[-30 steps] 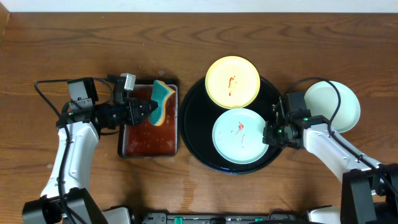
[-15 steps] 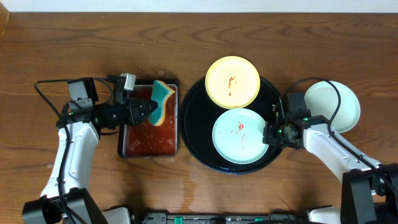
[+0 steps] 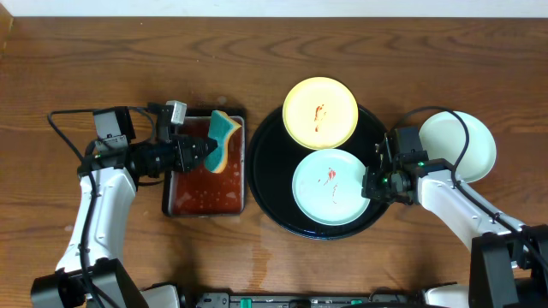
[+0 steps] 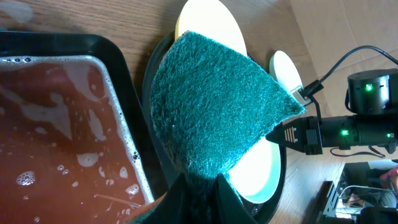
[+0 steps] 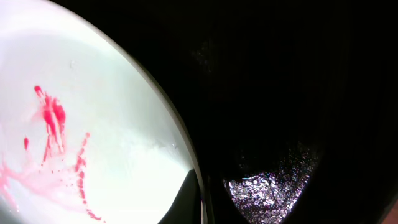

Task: Clean dirty plates on tray and stack at the side
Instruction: 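Lift the wet sponge with the left gripper above the water tray, then bring the sponge onto the held pale green plate and start scrubbing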

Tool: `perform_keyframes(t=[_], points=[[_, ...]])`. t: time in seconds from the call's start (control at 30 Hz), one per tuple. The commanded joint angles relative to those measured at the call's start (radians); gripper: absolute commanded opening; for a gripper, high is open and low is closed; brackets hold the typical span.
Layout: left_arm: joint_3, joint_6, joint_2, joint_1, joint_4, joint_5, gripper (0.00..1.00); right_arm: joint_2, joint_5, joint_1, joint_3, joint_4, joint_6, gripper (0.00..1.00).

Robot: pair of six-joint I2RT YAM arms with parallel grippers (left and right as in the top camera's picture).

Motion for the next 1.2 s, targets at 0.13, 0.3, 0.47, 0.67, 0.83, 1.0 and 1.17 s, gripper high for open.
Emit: perform_keyframes(t=[0.13, 0.3, 0.47, 0.67, 0.83, 1.0, 1.17], points=[[-0.005, 0.002, -0.002, 0.005, -0.002, 0.035, 0.07, 0.014, 0.014, 0.009, -0.005, 0.000, -0.005, 0.01], [-0.005, -0.061, -0.002, -0.001, 0.008, 0.007, 0.08, 0.014, 0.014, 0.009, -0.005, 0.001, -0.005, 0.01], [-0.005, -0.202, -0.002, -0.062, 0.045, -0.183, 0.07, 0.014, 0.013, 0.009, -0.005, 0.003, -0.005, 0.01], [-0.005, -0.345, -0.001, -0.216, 0.089, -0.497, 0.08, 0.014, 0.013, 0.009, -0.005, 0.004, -0.005, 0.01], [-0.005, -0.443, -0.001, -0.362, 0.105, -0.786, 0.07, 0.014, 0.013, 0.009, -0.005, 0.002, -0.005, 0.01], [-0.005, -0.441, -0.001, -0.461, 0.134, -0.895, 0.07, 0.014, 0.013, 0.009, -0.005, 0.002, -0.005, 0.01], [-0.005, -0.456, -0.001, -0.503, 0.145, -0.916, 0.08, 0.014, 0.013, 0.009, -0.005, 0.003, -0.005, 0.01]])
